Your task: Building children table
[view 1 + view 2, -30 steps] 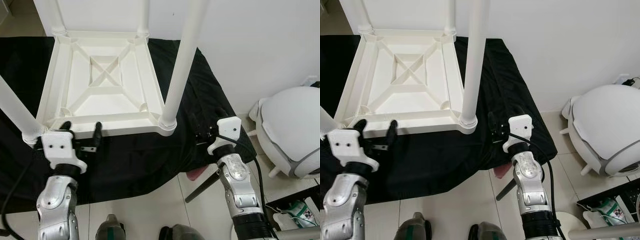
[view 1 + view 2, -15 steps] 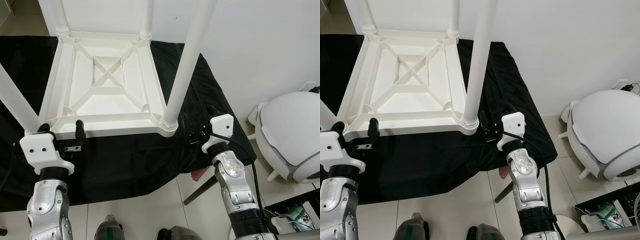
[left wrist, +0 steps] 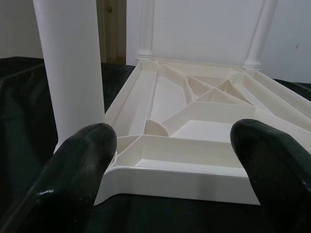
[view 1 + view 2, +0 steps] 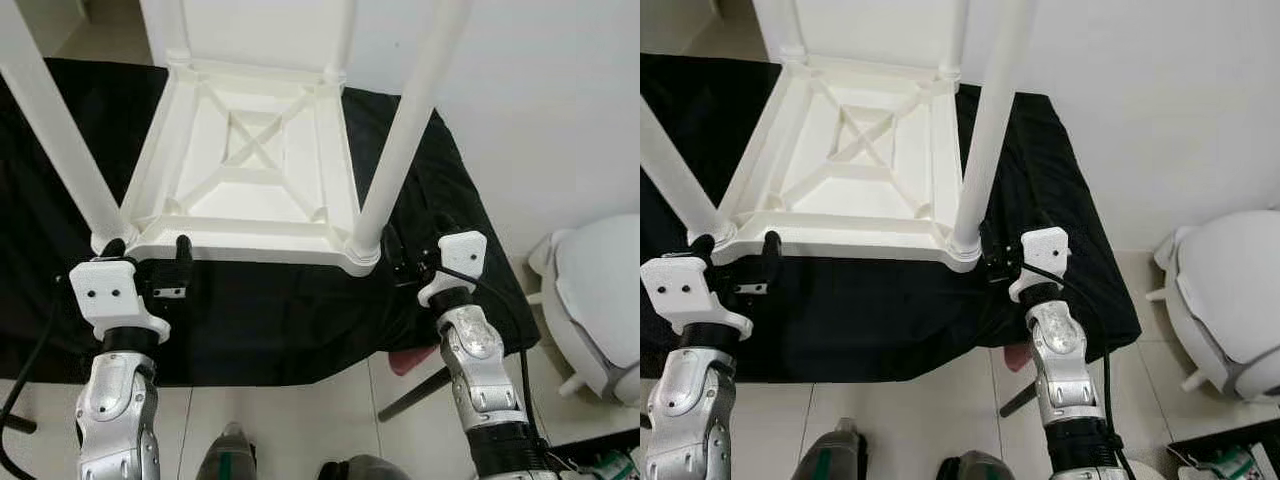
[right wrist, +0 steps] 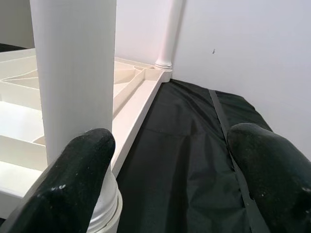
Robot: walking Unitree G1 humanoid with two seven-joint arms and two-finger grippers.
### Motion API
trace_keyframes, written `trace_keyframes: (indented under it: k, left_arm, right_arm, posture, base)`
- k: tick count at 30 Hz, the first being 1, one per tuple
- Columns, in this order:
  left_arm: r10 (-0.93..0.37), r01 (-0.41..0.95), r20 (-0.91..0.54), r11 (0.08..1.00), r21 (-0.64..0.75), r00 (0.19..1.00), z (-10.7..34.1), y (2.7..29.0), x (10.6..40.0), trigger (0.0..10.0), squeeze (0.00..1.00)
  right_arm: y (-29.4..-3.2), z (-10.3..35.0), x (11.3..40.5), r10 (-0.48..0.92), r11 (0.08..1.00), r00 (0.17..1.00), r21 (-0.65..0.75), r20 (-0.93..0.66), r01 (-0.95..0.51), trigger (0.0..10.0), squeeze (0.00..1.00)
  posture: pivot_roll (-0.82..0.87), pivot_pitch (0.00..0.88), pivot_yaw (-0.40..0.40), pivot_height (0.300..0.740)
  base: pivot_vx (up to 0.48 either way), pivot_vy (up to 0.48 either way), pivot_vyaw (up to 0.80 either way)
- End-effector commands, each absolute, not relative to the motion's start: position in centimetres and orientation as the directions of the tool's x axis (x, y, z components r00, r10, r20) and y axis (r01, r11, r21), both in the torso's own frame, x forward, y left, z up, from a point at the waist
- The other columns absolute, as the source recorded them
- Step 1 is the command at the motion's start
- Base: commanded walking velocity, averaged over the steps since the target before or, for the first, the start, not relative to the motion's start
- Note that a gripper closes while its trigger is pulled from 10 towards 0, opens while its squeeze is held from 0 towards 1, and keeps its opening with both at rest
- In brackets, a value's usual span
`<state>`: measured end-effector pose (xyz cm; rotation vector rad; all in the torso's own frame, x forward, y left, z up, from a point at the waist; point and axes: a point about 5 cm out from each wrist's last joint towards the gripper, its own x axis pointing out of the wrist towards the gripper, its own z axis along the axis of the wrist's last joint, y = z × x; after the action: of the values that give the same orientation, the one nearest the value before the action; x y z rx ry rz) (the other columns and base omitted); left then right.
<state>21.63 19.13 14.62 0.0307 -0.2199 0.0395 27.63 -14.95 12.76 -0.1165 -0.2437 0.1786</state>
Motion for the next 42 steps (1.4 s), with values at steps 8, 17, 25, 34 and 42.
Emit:
trace_keyframes:
  k: [8, 17, 25, 34, 42]
  left_arm:
    - [0.009, -0.020, 0.210, 0.999, 0.050, 0.978, 14.4, 18.6, 21.6, 10.0, 0.00]
    - [-0.024, 0.012, 0.199, 0.998, 0.063, 0.980, 14.2, 18.5, 21.3, 10.0, 0.00]
    - [-0.032, 0.022, 0.195, 0.998, 0.051, 0.980, 14.2, 18.5, 21.3, 10.0, 0.00]
    - [-0.035, 0.023, 0.198, 0.998, 0.059, 0.980, 14.3, 18.5, 21.3, 10.0, 0.00]
    - [-0.047, 0.035, 0.196, 0.997, 0.066, 0.979, 14.2, 18.4, 21.3, 10.0, 0.00]
  right_arm:
    - [-16.0, 11.6, 25.7, 0.183, 0.979, 0.965, -0.125, 0.189, -0.161, 10.0, 0.00]
    - [-16.9, 10.8, 23.8, 0.181, 0.976, 0.970, -0.152, 0.162, -0.157, 10.0, 0.00]
    - [-16.5, 10.6, 23.2, 0.210, 0.972, 0.966, -0.137, 0.152, -0.189, 10.0, 0.00]
    - [-16.5, 10.7, 22.7, 0.243, 0.963, 0.959, -0.152, 0.147, -0.221, 10.0, 0.00]
    - [-16.7, 10.6, 22.4, 0.261, 0.958, 0.956, -0.158, 0.135, -0.240, 10.0, 0.00]
  posture:
    - [0.09, 0.027, -0.062, 0.740]
    - [0.07, 0.035, -0.042, 0.740]
    - [0.07, 0.035, -0.036, 0.740]
    - [0.07, 0.038, -0.030, 0.740]
    - [0.06, 0.036, -0.026, 0.740]
  base:
    - [0.000, 0.000, 0.57]
    - [0.000, 0.000, 0.00]
    - [0.000, 0.000, 0.42]
    - [0.000, 0.000, 0.80]
    - [0.000, 0.000, 0.80]
